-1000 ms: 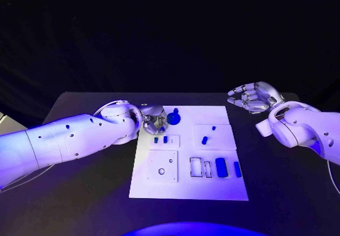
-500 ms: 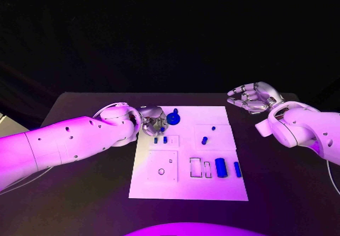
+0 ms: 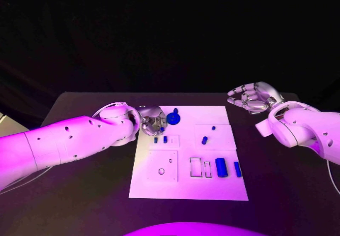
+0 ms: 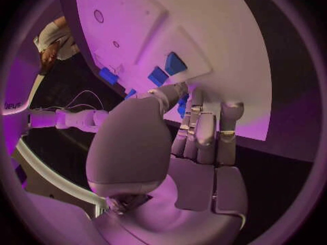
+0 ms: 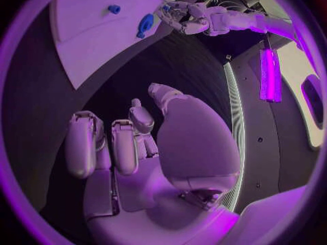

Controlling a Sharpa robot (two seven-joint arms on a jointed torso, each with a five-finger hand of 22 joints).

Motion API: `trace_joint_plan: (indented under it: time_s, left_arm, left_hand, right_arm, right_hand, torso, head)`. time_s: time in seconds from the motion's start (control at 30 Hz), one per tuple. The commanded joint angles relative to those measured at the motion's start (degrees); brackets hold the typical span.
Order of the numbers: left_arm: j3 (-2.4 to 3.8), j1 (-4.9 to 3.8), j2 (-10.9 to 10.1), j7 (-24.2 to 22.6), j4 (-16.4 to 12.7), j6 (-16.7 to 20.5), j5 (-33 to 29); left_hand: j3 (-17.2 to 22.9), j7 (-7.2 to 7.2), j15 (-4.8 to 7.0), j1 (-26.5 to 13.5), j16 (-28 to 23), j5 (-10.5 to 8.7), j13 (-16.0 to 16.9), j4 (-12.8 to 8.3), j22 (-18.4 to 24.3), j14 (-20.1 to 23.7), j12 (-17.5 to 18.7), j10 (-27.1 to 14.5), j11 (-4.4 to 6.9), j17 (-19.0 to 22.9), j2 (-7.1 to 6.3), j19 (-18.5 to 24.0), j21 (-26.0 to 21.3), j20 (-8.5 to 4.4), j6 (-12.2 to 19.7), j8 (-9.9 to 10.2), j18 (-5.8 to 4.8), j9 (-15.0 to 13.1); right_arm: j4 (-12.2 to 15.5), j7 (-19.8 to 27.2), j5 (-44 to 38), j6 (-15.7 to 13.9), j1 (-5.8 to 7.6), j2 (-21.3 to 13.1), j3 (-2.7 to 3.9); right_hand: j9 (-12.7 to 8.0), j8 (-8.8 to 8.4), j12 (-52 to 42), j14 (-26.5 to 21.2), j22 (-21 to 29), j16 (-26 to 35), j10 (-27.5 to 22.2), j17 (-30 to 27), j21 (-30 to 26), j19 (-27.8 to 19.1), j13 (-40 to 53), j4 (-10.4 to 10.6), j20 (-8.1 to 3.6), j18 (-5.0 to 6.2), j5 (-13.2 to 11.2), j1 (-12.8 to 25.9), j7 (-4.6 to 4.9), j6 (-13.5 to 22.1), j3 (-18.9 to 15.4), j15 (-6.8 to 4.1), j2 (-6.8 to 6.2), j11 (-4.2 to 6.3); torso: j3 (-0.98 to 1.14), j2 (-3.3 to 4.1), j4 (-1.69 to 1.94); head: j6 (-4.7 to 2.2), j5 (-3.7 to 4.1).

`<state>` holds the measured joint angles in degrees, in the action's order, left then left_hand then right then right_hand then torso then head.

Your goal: Assemble the parts on the task board

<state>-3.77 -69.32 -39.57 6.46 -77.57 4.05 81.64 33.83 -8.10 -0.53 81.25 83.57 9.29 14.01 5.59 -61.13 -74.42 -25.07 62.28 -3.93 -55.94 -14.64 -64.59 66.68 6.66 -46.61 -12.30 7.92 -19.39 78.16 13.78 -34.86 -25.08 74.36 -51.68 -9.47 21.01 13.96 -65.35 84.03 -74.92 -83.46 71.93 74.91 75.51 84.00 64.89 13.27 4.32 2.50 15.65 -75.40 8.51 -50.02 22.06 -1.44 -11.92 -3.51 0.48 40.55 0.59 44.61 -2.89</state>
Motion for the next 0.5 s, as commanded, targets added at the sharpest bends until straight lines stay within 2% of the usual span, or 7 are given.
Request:
trace_joint_plan:
  time_s: [0.03,0.13,0.27,0.5]
  left_arm:
    - [0.06,0.0,-0.2,1.0,0.0,-1.0,-0.3]
    - [0.15,0.0,-0.6,1.8,0.0,-1.3,-0.3]
    - [0.27,0.0,-1.3,2.3,0.0,-1.4,-0.3]
    - [0.65,-0.01,-2.5,1.6,-0.1,0.2,-0.8]
  left_hand:
    - [-0.5,0.13,0.02,-0.2,-0.2,-0.19,0.1,0.1,0.0,0.1,0.4,0.0,0.04,-0.1,-0.51,0.2,-0.3,-0.11,0.9,0.5,-0.09,0.1]
    - [-1.0,0.2,0.12,-0.3,0.0,-0.19,0.3,0.4,-0.7,-0.4,0.3,0.1,0.14,-1.0,-0.48,-0.6,0.2,-0.18,1.6,0.7,-0.27,0.1]
    - [-1.7,0.43,0.15,-0.5,0.0,-0.14,0.4,0.7,-0.6,-0.4,0.5,0.0,0.16,-1.1,-0.51,-0.6,0.1,-0.24,2.3,1.0,-0.25,0.2]
    - [-2.6,0.34,-0.1,-0.5,-0.3,-0.03,0.4,1.2,0.3,0.3,1.1,-1.2,-0.18,0.1,-0.32,0.1,-0.8,-0.16,2.5,0.9,-0.07,0.0]
  right_arm:
    - [0.0,-0.9,-1.8,1.6,-0.04,0.0,0.02]
    - [0.0,-1.4,-3.6,2.2,-0.04,0.0,0.02]
    - [0.0,-1.8,-5.4,2.5,-0.05,0.0,0.01]
    - [0.0,-2.6,-9.7,3.4,-0.09,0.1,0.01]
  right_hand:
    - [-0.1,-0.42,2.4,3.3,-1.6,0.8,-1.9,4.9,-1.3,1.2,-2.1,0.3,0.22,1.09,-0.7,0.2,0.09,0.4,-0.1,0.36,-0.12,-0.01]
    - [0.0,-0.32,17.8,2.8,0.6,2.3,-12.0,3.3,-4.1,0.2,-16.2,0.4,0.27,1.61,-2.5,0.0,0.04,0.4,0.1,0.33,-0.39,0.01]
    - [0.1,-0.23,24.1,2.1,2.2,3.7,-12.9,1.7,-6.2,-0.4,-21.6,0.4,0.29,1.97,-3.3,-0.8,0.05,0.3,0.4,0.45,-1.2,-0.05]
    - [0.2,-0.1,32.1,2.1,2.1,4.0,-12.4,1.5,-6.4,-0.1,-29.1,-0.1,0.37,1.93,-3.3,-2.1,0.17,0.1,1.4,0.58,-2.16,-0.25]
  torso:
    - [0.01,0.03,0.04]
    - [-0.02,0.03,0.0]
    - [-0.01,0.02,0.02]
    - [-0.02,0.01,0.01]
  head:
    - [-0.04,0.01]
    - [-0.06,0.04]
    - [-0.1,0.09]
    - [-0.15,0.16]
